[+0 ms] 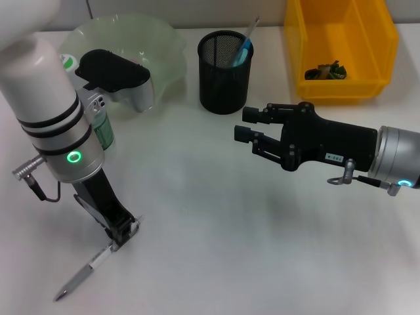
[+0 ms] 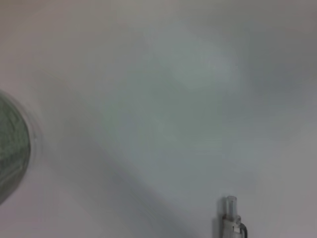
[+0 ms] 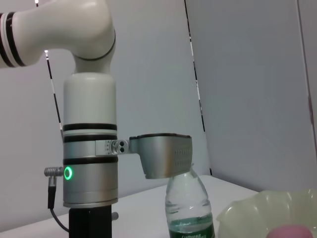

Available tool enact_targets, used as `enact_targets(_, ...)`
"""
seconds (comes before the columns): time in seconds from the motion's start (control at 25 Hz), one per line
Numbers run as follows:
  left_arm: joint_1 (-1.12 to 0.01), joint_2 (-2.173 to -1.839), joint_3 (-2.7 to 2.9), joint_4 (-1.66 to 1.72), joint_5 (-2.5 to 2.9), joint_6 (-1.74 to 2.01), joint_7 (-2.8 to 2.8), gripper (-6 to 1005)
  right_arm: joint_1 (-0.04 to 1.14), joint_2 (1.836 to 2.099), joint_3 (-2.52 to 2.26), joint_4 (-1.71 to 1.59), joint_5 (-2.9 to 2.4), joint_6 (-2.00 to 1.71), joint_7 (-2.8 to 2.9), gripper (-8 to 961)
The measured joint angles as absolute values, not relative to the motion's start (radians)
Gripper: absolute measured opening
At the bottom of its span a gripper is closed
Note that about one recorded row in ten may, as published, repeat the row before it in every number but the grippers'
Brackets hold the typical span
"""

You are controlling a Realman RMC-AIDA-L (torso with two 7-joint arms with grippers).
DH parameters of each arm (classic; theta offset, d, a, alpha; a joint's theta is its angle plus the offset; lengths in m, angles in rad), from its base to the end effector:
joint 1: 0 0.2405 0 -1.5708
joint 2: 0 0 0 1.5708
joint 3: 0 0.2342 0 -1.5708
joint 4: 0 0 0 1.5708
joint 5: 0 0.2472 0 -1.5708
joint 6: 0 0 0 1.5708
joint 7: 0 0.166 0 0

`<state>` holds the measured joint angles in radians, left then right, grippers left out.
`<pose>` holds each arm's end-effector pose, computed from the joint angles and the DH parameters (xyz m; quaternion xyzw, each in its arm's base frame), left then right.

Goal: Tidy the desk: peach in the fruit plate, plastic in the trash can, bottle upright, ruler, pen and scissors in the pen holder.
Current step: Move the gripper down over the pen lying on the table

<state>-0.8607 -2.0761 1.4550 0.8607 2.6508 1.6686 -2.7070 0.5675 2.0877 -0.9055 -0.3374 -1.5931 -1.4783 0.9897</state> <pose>-0.1938 0.3614 -0.0588 -0.8433 -0.4137 0.3383 0.0579 0.2314 0.3463 -0.0665 -0.9177 0.1380 0.3428 0.1458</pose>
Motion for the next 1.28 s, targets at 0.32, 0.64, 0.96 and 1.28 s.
enact_targets(0.32,-0.862,-2.075,1.45,0.858,2.66,1.667,-2.7,86,0.566,2.088,-0.9,-0.337,-1.592,-1.48,0.99,367)
enact_targets(0.64,-0.872,-2.075,1.449,0.868,2.663,1.672,-2.699,77,0.566,2.088,-0.9,-0.337,-1.585,-1.48,0.986,366)
enact_targets(0.96,-0.877,-2.072,1.431,0.9,2.662,1.697,-2.694,48,0.566,2.088,-0.9,-0.337,-1.583,-1.475,0.984,366)
enact_targets(1.28,-0.903,-2.078,1.381,0.873,2.647,1.734,-2.669,126,0.569,2.087,-0.9,-0.337,-1.583,-1.471,0.982,366)
